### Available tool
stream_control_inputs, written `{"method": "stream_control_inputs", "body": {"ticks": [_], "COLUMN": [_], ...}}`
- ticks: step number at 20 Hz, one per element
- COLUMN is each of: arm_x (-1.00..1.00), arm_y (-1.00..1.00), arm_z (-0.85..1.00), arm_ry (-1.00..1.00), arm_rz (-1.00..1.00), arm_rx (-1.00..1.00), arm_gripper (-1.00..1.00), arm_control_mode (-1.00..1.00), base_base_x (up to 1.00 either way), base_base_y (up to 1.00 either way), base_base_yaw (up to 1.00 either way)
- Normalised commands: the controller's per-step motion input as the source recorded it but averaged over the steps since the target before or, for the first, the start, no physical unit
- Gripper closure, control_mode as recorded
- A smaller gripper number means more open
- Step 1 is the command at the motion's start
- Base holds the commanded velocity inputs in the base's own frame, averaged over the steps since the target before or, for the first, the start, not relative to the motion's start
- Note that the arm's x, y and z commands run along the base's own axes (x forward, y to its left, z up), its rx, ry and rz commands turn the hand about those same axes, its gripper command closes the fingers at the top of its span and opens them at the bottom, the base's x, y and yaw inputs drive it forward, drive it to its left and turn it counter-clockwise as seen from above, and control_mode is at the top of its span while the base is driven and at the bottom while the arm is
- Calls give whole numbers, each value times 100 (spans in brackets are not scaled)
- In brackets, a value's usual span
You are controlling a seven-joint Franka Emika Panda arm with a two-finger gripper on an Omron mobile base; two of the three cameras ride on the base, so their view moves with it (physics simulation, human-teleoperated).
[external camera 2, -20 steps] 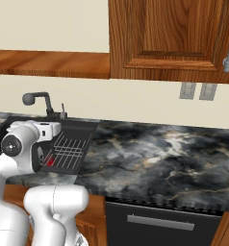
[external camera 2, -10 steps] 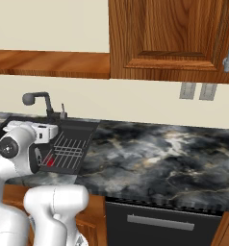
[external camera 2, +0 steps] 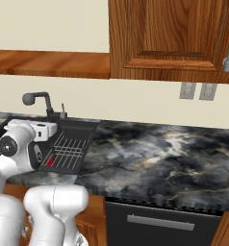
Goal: Pick the strainer and mug and place them in the sink. Then turn on the water.
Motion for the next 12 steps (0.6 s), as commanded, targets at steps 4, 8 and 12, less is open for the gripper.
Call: {"method": "stream_control_inputs", "body": {"ticks": [4,8,12], "arm_x": [35,26,12], "arm_y": [0,-2,-2], "arm_z": [-27,-44,-46], "arm_ry": [-3,-6,-7], "arm_rz": [0,1,3], "arm_rx": [0,0,0], "arm_gripper": [-100,-100,-100], "arm_control_mode": [-100,-100,-100], "base_base_x": [0,0,0], "base_base_y": [0,0,0], "base_base_yaw": [0,0,0]}}
